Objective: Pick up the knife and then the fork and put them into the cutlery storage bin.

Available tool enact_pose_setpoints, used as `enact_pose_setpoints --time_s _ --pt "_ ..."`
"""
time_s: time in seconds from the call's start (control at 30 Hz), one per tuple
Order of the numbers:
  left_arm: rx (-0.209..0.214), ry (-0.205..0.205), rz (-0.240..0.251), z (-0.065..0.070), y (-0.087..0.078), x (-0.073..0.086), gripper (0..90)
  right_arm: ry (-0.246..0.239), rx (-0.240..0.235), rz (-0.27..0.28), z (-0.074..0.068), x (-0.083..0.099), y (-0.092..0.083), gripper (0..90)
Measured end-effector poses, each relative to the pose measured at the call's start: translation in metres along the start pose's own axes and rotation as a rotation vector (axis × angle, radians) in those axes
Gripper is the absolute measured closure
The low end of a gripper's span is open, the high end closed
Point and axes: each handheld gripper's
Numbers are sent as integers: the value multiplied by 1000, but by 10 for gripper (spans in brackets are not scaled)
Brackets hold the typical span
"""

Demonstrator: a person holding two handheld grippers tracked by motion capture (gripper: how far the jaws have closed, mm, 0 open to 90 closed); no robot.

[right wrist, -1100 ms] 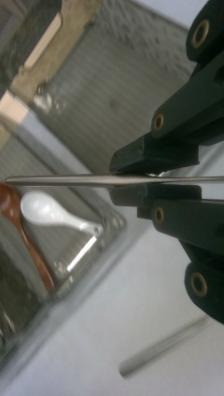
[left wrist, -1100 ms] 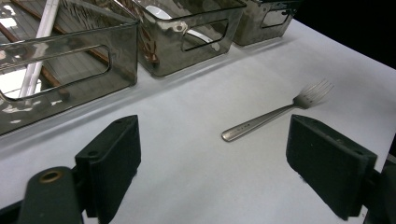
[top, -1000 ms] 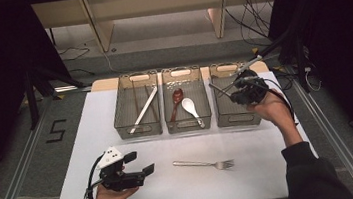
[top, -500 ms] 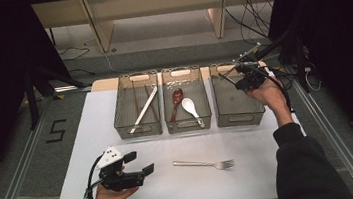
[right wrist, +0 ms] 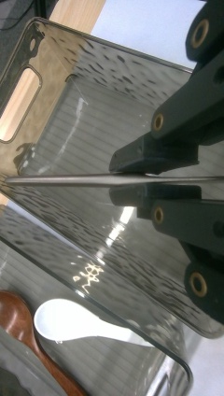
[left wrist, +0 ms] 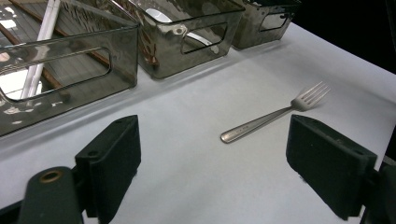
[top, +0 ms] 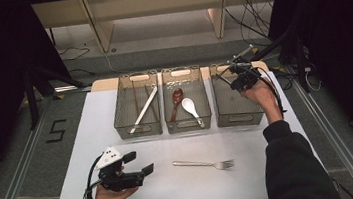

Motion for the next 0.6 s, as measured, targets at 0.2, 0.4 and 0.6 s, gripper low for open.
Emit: enact_pose_setpoints --time_s 0.2,0.4,0.6 --pt "1 1 0 1 1 0 175 0 12 -2 -2 -2 8 829" --pt "1 1 0 1 0 0 175 15 60 46 -3 -6 13 693" --pt "1 2 0 1 0 0 176 31 15 122 -2 -6 -1 574"
Point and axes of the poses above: each handheld gripper's, and its own axes: y roughly forward along the jaws, x roughly out of its underside, z roughly to its right, and after that the axes turned 7 degrees about -z, right-handed
